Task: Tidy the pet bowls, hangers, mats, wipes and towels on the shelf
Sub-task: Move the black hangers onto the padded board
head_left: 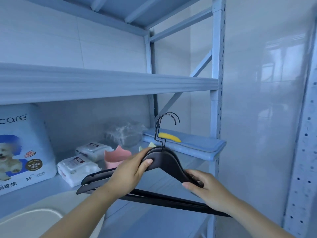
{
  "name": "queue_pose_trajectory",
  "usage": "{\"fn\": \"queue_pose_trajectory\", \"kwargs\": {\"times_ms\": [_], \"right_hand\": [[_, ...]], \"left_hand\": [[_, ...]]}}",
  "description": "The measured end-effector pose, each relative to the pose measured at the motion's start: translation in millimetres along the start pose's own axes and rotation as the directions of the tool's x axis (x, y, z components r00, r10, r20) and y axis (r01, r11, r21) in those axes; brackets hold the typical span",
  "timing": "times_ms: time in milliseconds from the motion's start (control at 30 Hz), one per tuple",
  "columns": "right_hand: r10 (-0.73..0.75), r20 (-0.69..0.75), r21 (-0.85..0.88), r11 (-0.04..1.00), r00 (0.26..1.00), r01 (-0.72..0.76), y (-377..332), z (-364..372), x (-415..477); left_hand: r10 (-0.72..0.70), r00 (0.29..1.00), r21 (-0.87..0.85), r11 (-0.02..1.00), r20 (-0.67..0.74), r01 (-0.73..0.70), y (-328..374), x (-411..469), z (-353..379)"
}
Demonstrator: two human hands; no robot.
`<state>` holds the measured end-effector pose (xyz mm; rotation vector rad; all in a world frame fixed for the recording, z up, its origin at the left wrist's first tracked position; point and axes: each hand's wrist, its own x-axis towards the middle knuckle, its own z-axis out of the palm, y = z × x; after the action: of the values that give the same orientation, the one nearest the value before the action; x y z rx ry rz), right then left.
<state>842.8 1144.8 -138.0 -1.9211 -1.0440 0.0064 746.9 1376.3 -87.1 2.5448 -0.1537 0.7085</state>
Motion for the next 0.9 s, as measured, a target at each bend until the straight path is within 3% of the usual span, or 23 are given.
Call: {"fn": "queue_pose_trajectory", "kwargs": {"times_ms": [400, 900], "right_hand": [[0.063, 0.032, -0.289, 0.956, 0.998, -0.051, 133, -132, 18], [0.023, 0.004, -0.247, 0.969, 1.0, -0.021, 205, -193, 131]], "left_hand": [[-0.146, 0.988, -0.112, 0.982, 0.06, 0.152, 28, 142, 98], [-0.099, 0.982, -0.215, 0.967, 0.161, 0.133, -22, 316, 133]]}}
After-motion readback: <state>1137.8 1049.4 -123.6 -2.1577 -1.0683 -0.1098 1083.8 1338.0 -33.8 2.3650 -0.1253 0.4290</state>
